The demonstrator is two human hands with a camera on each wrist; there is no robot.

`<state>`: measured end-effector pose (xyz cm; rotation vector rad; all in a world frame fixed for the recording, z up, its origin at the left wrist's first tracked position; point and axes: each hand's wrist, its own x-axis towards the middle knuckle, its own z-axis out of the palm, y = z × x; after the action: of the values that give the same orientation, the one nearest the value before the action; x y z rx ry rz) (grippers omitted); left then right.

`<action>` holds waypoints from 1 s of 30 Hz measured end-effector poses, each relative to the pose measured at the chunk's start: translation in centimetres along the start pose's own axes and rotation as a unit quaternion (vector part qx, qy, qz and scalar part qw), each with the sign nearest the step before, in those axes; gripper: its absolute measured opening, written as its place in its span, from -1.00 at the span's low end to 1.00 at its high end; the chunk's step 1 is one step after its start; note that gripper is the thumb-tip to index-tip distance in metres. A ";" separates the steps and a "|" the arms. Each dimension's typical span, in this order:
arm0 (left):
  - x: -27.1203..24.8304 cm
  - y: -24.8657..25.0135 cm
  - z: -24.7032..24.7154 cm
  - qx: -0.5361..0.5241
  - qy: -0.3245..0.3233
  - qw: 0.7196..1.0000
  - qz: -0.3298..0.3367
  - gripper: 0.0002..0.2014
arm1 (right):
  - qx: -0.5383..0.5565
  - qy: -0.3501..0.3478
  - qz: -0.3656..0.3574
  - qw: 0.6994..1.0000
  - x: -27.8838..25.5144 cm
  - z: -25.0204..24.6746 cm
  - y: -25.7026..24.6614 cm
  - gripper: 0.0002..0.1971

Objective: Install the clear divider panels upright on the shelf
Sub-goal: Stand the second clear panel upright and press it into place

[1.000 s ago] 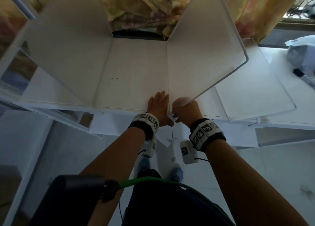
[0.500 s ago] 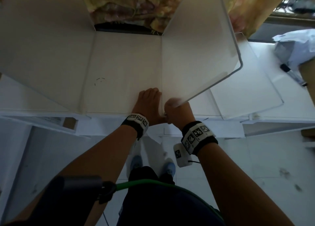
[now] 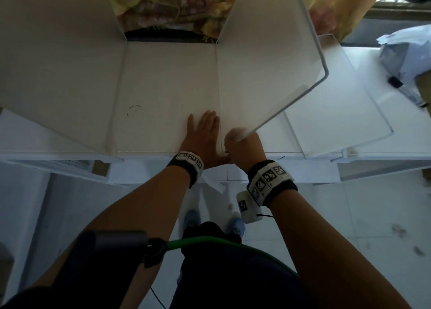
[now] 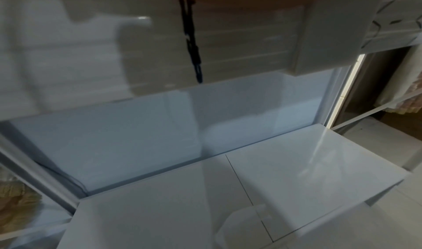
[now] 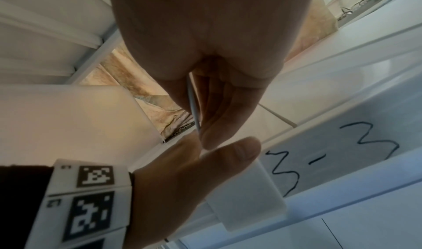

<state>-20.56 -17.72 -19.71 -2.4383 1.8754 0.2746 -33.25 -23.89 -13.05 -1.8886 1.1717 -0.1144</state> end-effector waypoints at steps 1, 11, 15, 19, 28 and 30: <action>0.0 0.0 0.0 0.004 0.000 1.000 -0.001 0.33 | 0.009 0.006 -0.004 1.000 0.0 0.0 0.1 -0.81; 0.1 -0.2 0.8 0.016 0.023 1.000 0.002 0.19 | 0.036 0.000 -0.008 0.999 -1.0 1.0 0.7 -0.81; 0.0 -0.4 1.1 0.004 0.037 0.999 0.013 0.23 | 0.045 0.040 -0.018 0.998 -0.7 0.7 0.7 -0.78; 0.1 -0.5 1.2 -0.001 0.048 0.999 0.017 0.19 | 0.049 0.047 -0.016 0.998 -0.7 0.5 0.7 -0.74; 0.0 -0.3 1.1 0.006 0.051 0.999 0.014 0.02 | -0.051 0.028 -0.068 0.996 -1.0 0.6 1.2 -0.65; -0.1 -0.1 1.1 -0.002 0.063 0.998 0.008 -0.06 | -0.076 0.060 -0.070 0.993 -1.3 0.9 1.0 -0.56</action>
<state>-20.58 -17.43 -20.82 -2.4998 1.9436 0.1273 -34.19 -22.51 -13.93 -2.1239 1.1536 -0.2240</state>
